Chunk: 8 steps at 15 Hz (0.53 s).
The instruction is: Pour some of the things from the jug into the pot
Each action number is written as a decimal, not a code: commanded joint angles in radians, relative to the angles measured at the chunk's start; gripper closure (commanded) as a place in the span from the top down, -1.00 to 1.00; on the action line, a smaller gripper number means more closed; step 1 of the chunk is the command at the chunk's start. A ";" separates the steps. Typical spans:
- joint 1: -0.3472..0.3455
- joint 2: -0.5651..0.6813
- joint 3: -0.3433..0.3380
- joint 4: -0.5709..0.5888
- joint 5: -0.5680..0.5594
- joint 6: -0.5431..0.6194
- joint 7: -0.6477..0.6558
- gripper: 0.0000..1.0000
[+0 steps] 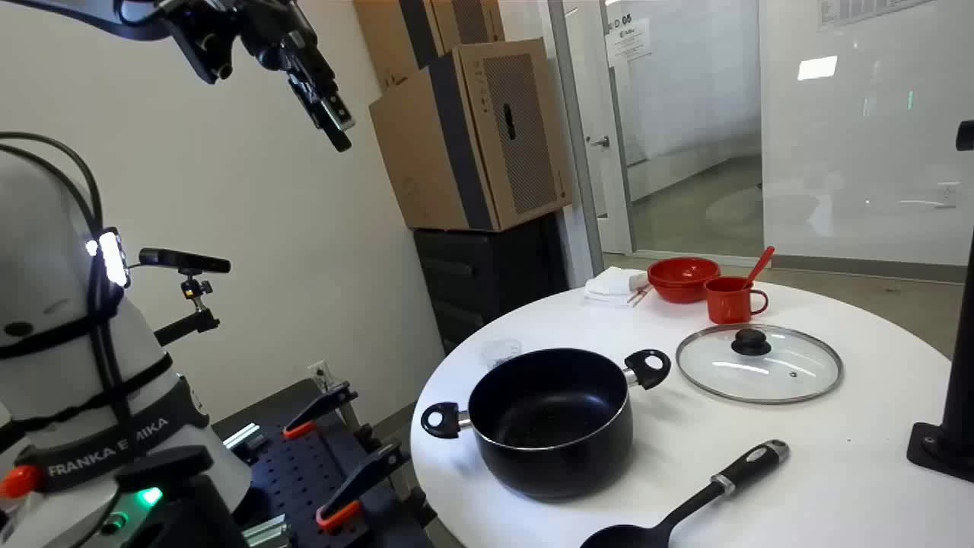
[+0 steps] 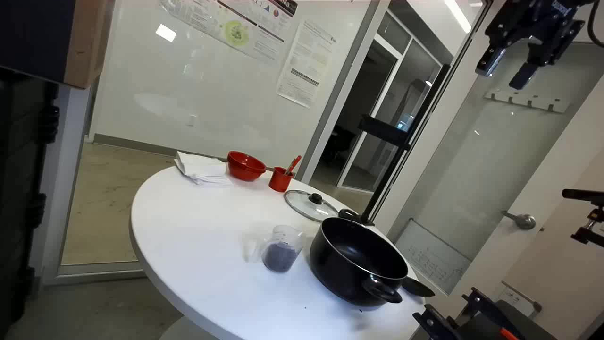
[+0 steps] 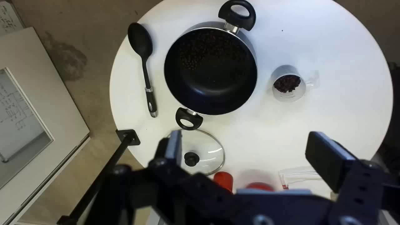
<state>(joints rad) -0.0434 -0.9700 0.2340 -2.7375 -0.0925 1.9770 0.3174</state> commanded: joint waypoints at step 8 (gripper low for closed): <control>-0.116 0.091 0.032 0.029 0.037 0.095 0.320 1.00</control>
<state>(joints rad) -0.1024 -0.9404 0.2454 -2.7370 -0.0822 2.0328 0.5301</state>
